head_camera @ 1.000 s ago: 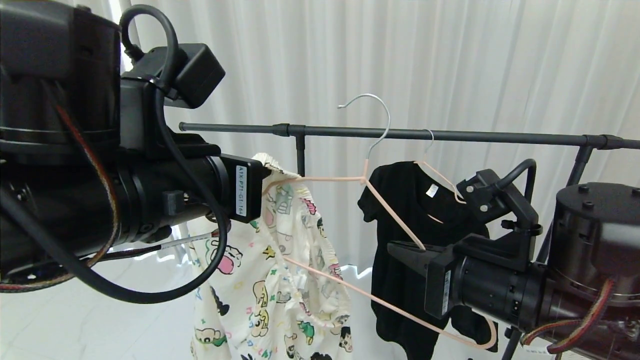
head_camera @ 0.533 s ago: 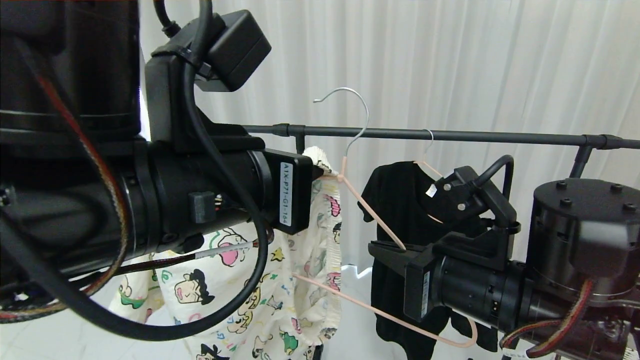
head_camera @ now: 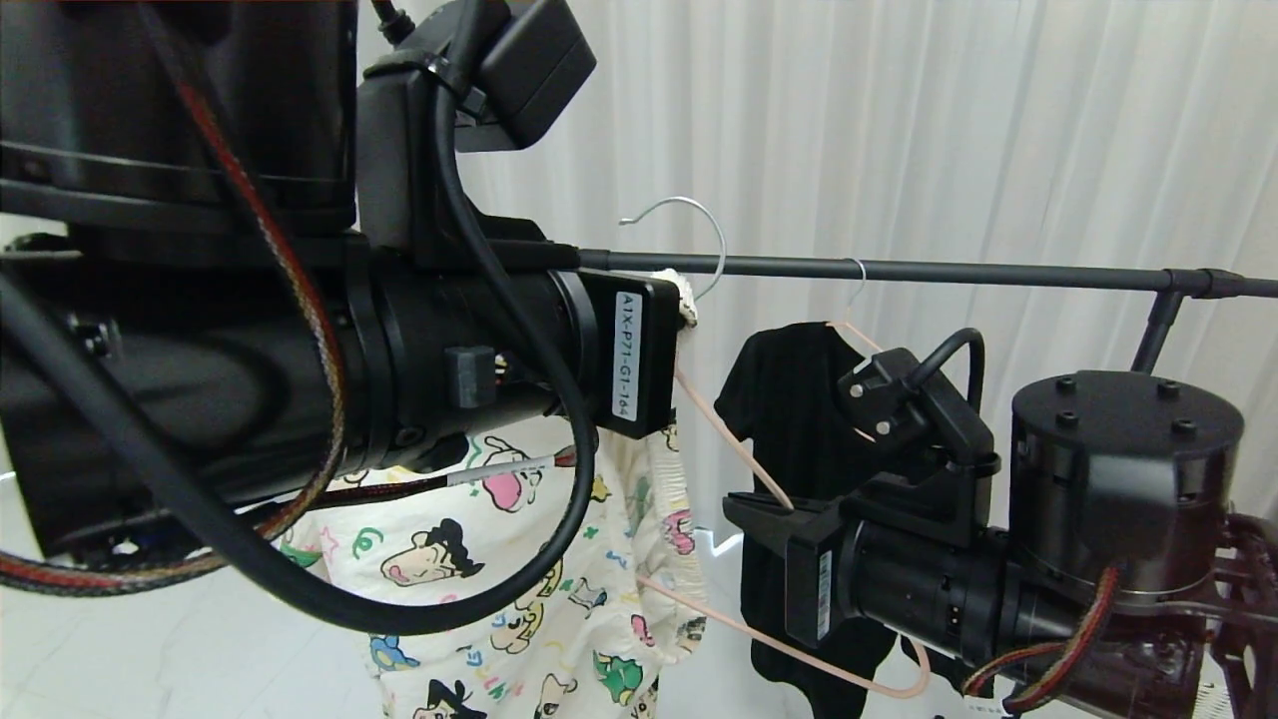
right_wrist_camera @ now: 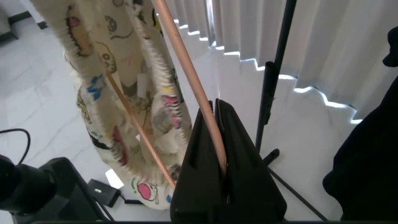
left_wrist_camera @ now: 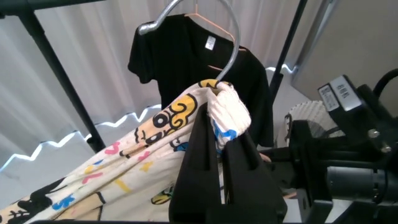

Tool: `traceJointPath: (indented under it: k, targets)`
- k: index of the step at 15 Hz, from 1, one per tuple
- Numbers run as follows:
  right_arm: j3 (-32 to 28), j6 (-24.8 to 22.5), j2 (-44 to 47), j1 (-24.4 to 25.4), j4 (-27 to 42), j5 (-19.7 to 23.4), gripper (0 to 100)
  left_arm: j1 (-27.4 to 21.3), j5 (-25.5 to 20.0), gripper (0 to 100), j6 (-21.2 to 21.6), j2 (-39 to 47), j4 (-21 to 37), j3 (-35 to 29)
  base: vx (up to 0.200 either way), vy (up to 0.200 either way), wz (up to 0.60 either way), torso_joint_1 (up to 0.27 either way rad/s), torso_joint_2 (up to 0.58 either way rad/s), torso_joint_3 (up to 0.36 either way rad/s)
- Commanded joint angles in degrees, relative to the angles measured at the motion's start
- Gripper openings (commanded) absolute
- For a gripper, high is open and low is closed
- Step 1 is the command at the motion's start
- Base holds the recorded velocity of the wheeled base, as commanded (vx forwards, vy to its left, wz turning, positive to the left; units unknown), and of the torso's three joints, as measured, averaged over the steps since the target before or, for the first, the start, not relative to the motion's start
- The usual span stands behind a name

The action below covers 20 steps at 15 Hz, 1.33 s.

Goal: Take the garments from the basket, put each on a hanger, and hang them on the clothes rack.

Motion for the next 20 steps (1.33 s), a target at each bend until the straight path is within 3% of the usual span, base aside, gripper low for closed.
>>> traceJointPath:
  k: [1,4,8,11,14,20]
  targets:
    - [0.1,0.0,0.6,-0.1,0.0,0.0,0,-0.1,0.1,0,0.0,0.1,0.1,0.3,0.0,0.0,0.0,0.0,0.0,0.0]
    - [0.2,-0.2,0.2,-0.2,-0.1,-1.4,0,3.0,0.8,0,1.1,0.0,0.1,2.8,0.0,0.0,0.0,0.0,0.0,0.0]
    - [1.3,-1.8,-1.1,1.2,-0.2,-3.2,0,7.6,5.3,0,3.0,1.3,0.0,0.9,0.0,0.0,0.0,0.0,0.0,0.0]
    - [0.9,-2.8,-0.1,1.9,-2.5,-3.2,0,5.9,6.1,0,3.4,2.2,0.0,0.9,0.0,0.0,0.0,0.0,0.0,0.0]
    - [0.0,-3.0,1.0,1.8,-3.4,-3.3,0,0.7,6.1,0,3.5,2.1,0.0,1.5,0.0,0.0,0.0,0.0,0.0,0.0]
    - [0.0,-3.0,1.0,-0.2,-3.4,-7.2,0,1.3,7.0,0,3.5,2.1,0.0,2.6,0.0,0.0,0.0,0.0,0.0,0.0]
